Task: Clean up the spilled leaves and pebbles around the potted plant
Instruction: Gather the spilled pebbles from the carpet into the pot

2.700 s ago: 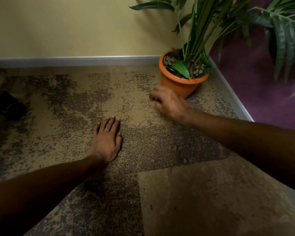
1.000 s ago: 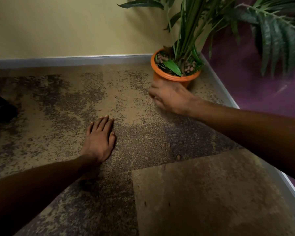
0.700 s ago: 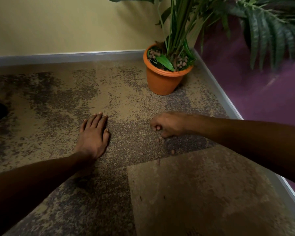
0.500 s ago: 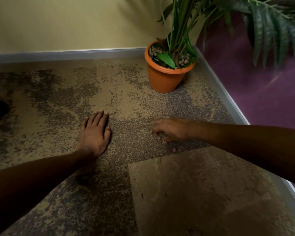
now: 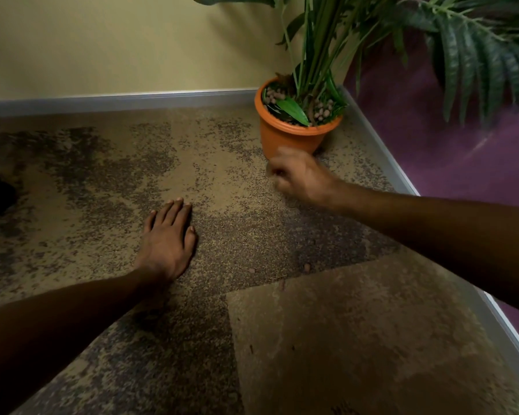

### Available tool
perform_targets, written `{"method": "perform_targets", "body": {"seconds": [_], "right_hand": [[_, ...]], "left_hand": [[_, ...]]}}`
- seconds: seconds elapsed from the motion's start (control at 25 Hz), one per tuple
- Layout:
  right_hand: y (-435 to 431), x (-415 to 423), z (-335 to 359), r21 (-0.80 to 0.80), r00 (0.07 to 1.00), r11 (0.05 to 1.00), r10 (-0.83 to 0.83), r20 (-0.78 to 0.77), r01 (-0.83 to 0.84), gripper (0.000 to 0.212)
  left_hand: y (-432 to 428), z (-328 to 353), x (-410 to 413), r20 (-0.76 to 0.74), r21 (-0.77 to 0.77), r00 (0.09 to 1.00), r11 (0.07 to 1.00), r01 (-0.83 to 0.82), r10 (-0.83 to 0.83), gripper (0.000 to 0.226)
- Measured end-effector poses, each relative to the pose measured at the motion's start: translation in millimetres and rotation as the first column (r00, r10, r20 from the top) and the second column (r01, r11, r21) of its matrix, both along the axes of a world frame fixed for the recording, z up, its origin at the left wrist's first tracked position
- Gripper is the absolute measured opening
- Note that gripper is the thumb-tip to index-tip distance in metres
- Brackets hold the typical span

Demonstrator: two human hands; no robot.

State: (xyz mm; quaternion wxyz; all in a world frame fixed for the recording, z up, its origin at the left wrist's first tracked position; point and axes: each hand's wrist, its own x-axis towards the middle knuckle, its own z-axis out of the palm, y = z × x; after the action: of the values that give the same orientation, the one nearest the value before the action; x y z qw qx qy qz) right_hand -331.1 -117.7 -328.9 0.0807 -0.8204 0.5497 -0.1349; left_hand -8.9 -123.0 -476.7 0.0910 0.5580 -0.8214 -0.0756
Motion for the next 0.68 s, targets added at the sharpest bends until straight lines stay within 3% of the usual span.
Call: {"method": "perform_targets", "body": {"seconds": [0.12,0.24,0.56,0.68], "right_hand": [[-22.1,-13.5,29.4,-0.173,0.956,0.951,-0.221,0.193,0.255,0.016],[-36.3,-28.4,54.0,-0.257,0.927,0.898,-0.308,0.213,0.357,0.018],[-63.3,-31.7,65.8,-0.289,0.916,0.906,-0.366,-0.166,0.309,0.023],[-71.1,-24.5,60.1,-0.320,0.893,0.888,-0.405,-0.199,0.331,0.027]], "left_hand": [[0.0,0.3,1.0,0.008,-0.002,1.000,1.000,0.000,0.000,0.067],[-0.3,0.4,0.4,0.011,0.000,1.000,1.000,-0.002,0.002,0.067],[0.5,0.2,0.5,0.012,-0.006,1.000,1.000,-0.005,0.005,0.066],[0.0,-0.5,-1.0,0.004,-0.003,1.000,1.000,-0.009,0.009,0.065]]}}
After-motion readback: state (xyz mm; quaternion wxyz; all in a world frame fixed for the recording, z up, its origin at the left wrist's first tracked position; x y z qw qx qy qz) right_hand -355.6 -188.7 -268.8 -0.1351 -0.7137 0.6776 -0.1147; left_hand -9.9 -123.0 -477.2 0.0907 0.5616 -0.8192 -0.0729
